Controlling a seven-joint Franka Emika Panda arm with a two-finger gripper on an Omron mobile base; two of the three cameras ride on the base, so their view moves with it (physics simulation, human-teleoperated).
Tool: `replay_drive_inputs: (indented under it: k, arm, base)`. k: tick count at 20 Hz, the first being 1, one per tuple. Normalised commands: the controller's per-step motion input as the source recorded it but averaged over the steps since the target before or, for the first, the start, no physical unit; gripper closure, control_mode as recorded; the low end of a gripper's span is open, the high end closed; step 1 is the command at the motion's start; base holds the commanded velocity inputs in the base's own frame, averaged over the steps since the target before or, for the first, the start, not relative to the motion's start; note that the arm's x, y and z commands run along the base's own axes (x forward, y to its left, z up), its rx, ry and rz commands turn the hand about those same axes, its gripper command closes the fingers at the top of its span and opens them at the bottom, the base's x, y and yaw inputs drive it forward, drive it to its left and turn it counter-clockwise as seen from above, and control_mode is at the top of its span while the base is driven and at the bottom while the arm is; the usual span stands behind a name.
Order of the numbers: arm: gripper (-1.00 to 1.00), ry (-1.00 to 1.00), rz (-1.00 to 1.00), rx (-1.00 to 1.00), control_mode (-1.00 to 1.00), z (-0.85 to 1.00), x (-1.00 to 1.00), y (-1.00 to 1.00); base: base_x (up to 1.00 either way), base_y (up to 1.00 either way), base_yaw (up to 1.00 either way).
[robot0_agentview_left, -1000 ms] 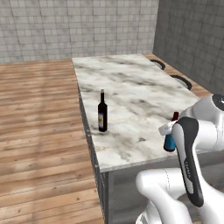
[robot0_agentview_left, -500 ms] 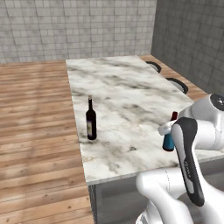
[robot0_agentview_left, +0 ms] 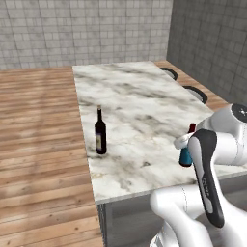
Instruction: Move the drinks to the dining counter.
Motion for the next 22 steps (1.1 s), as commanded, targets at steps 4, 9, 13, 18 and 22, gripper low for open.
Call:
replay_drive_inputs:
  k: [4,9,13,18,22]
  arm:
    - [1.00,0.05,0.01,-0.01,-1.00,0.00,0.54,0.29]
    - [1.00,0.20,0.07,-0.07,-1.00,0.11,0.98,0.25]
    - [1.00,0.21,0.16,-0.02,-1.00,0.03,0.68,-0.04]
    - [1.00,0.08,0.19,0.04,-1.00,0.00,0.51,-0.01]
    - [1.00,0.00,0.34,0.08,-1.00,0.00,0.25,0.02]
  base:
    - [0.00,0.00,0.00]
    - [0.00,0.00,0.00]
    - [0.00,0.00,0.00]
    - [0.00,0.00,0.00]
    - [0.00,0.00,0.00]
